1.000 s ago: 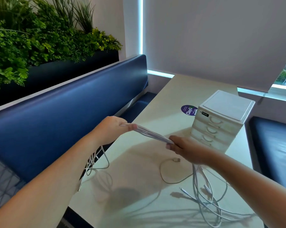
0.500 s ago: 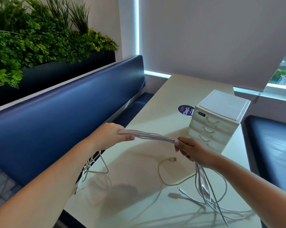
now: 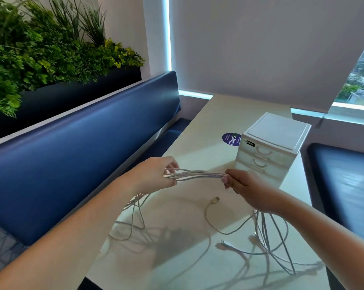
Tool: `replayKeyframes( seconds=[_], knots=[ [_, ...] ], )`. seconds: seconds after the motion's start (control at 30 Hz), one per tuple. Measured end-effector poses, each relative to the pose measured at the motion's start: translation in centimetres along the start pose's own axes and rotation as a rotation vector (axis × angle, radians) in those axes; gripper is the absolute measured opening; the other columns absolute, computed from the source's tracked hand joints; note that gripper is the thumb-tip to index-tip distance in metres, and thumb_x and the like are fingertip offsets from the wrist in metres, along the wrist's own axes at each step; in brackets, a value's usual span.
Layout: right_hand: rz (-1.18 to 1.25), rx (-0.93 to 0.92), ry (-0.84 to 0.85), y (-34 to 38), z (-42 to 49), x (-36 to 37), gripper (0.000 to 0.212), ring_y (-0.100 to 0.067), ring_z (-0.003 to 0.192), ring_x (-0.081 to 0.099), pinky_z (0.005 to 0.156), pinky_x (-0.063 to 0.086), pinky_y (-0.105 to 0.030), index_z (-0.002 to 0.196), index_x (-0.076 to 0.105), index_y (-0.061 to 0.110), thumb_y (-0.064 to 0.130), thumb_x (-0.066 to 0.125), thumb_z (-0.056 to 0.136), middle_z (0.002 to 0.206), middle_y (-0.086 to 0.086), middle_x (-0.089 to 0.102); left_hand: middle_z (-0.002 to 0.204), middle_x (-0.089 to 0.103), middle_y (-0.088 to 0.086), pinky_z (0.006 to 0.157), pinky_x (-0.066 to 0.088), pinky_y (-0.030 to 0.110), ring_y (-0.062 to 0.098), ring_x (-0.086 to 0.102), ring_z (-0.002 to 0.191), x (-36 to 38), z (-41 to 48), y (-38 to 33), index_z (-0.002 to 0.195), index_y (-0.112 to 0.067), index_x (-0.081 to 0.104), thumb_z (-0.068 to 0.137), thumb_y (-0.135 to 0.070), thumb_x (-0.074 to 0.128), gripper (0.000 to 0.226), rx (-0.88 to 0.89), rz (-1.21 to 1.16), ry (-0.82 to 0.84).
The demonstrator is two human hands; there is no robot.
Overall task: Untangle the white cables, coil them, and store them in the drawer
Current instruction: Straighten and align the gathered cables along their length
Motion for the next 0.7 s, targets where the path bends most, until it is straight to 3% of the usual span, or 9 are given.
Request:
replayKeyframes(
  seconds=[0.07,0.17,0.23,0.43,0.53,0.7],
  knots=[
    [-0.038,-0.031,0.002,0.9,0.0,-0.4,0.031,-0.002,0.057,0.043,0.056,0.035,-0.016,0.075,0.053,0.026,0.038,0.039,0.099,0.065,0.007,0.049,0.104,0.062,-0.019,0.087,0.05,0.027,0.001,0.058,0.102,0.3,0.3,-2.9,0.109,-0.037,0.058,0.086,-0.036,0.068,0.026,0.085,-0.053,0.004],
    [-0.081,-0.072,0.003,2.1,0.1,-1.0,0.031,-0.013,0.062,0.05,0.061,0.039,-0.024,0.075,0.051,0.028,0.042,0.037,0.099,0.067,0.002,0.053,0.088,0.062,-0.013,0.065,0.044,0.022,0.001,0.056,0.075,1.0,0.7,-7.0,0.1,-0.031,0.06,0.09,-0.044,0.064,0.017,0.168,-0.072,0.091],
    [-0.082,-0.085,-0.009,2.4,0.2,-1.5,0.031,-0.015,0.062,0.049,0.061,0.039,-0.03,0.075,0.051,0.028,0.043,0.036,0.099,0.066,0.004,0.052,0.076,0.056,-0.01,0.056,0.035,0.022,0.004,0.047,0.061,1.2,1.0,-8.5,0.086,-0.026,0.057,0.093,-0.048,0.057,0.024,0.172,-0.061,0.113],
    [-0.013,-0.079,0.041,2.2,0.0,-1.6,0.027,-0.006,0.058,0.045,0.057,0.036,-0.023,0.075,0.05,0.032,0.042,0.04,0.098,0.066,0.008,0.05,0.067,0.054,-0.008,0.054,0.032,0.023,0.006,0.044,0.058,0.7,1.1,-9.0,0.079,-0.018,0.06,0.092,-0.051,0.058,0.035,0.182,-0.029,0.052],
    [-0.009,-0.062,0.102,1.8,-0.2,-1.3,0.023,-0.007,0.055,0.049,0.055,0.043,-0.024,0.081,0.051,0.023,0.038,0.046,0.097,0.066,0.007,0.051,0.067,0.054,-0.007,0.056,0.033,0.024,0.007,0.044,0.06,0.3,1.1,-9.0,0.077,-0.017,0.06,0.091,-0.047,0.061,0.033,0.195,-0.024,0.043],
    [0.003,0.022,0.126,-0.6,-1.2,-1.2,0.024,-0.008,0.054,0.05,0.054,0.043,-0.023,0.085,0.051,0.015,0.036,0.049,0.096,0.067,0.006,0.05,0.056,0.043,-0.009,0.048,0.029,0.02,0.004,0.038,0.047,-1.8,1.0,-8.4,0.066,-0.017,0.051,0.081,-0.063,0.064,0.05,0.18,-0.054,-0.054]
  ],
)
Point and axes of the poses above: each hand's wrist, its own z-axis towards the middle knuckle, its own x-axis out of the palm, y = z × x, the point moved 5 cm from there along z, towards the middle knuckle
